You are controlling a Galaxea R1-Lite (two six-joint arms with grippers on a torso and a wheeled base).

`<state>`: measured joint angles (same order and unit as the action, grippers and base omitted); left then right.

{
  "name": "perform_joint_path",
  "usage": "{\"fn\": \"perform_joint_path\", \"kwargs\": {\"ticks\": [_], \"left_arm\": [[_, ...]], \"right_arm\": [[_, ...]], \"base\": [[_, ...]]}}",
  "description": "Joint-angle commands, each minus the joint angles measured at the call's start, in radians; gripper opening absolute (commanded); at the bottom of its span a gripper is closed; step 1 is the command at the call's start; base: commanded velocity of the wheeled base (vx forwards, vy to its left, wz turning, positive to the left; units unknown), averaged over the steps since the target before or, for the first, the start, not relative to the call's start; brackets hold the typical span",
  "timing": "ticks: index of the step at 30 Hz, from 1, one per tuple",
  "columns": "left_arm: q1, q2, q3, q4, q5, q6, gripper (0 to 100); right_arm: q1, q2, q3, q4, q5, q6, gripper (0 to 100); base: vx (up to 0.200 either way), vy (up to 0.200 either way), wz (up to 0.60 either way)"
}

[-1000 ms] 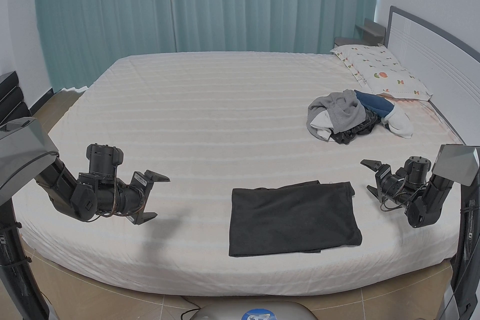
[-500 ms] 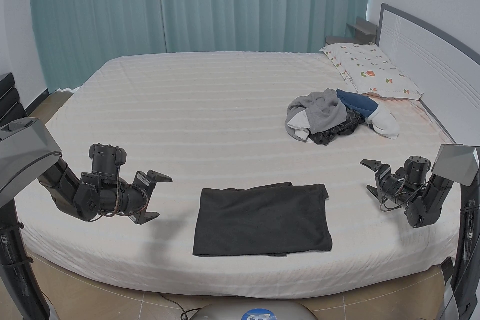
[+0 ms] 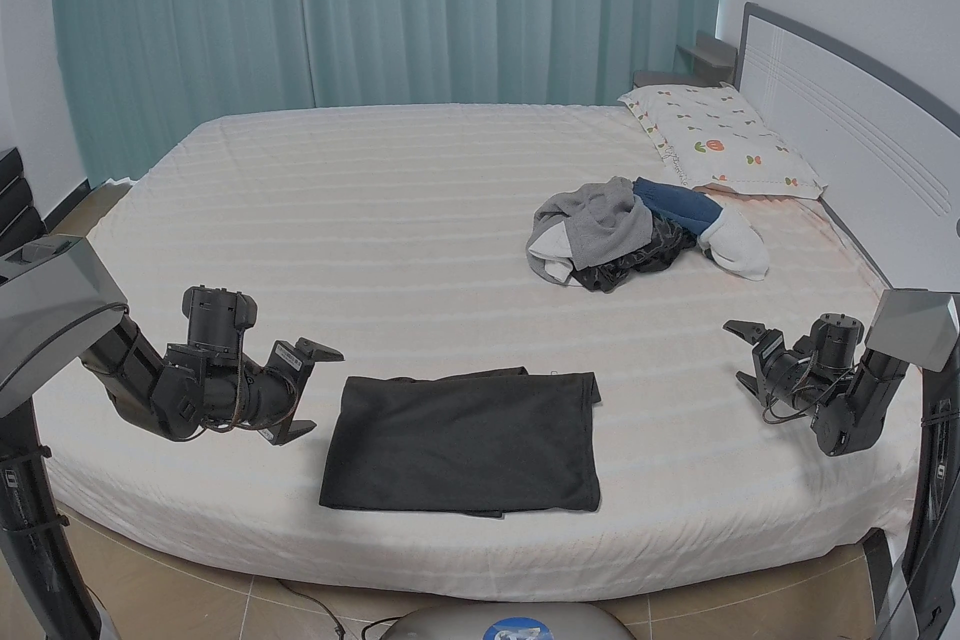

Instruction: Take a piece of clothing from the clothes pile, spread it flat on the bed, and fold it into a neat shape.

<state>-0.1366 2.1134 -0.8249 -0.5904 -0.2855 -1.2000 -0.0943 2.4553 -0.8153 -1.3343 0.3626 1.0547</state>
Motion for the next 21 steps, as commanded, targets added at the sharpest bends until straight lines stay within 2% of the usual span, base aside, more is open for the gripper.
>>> {"fn": "perform_joint_path", "kwargs": {"ticks": [1,5,10,13,17,18,21], "left_arm": [[-0.001,0.011,-0.003,-0.002,0.005,0.011,100],[-0.038,0.071,-0.005,-0.009,0.045,0.102,100],[-0.069,0.157,-0.011,-0.094,0.174,0.250,100],[-0.070,0.191,0.003,-0.192,0.172,0.293,100],[-0.092,0.235,0.007,-0.250,0.183,0.343,100],[-0.087,0.252,0.010,-0.278,0.184,0.415,100],[-0.083,0.255,0.043,-0.293,0.175,0.474,100]], "right_arm": [[0.001,0.001,0.004,0.000,0.001,-0.005,100],[0.001,0.001,0.007,0.000,0.001,-0.012,100],[0.002,0.002,0.007,0.000,0.001,-0.018,100],[0.004,0.010,0.008,0.000,0.001,-0.033,100],[0.004,0.014,0.010,0.000,0.001,-0.047,100],[0.005,0.014,0.010,0.000,0.001,-0.048,100],[0.005,0.016,0.008,0.000,0.001,-0.053,100]], "base": [[0.000,0.000,0.00],[0.000,0.000,0.00],[0.000,0.000,0.00],[0.000,0.000,0.00],[0.000,0.000,0.00],[0.000,0.000,0.00],[0.000,0.000,0.00]]}}
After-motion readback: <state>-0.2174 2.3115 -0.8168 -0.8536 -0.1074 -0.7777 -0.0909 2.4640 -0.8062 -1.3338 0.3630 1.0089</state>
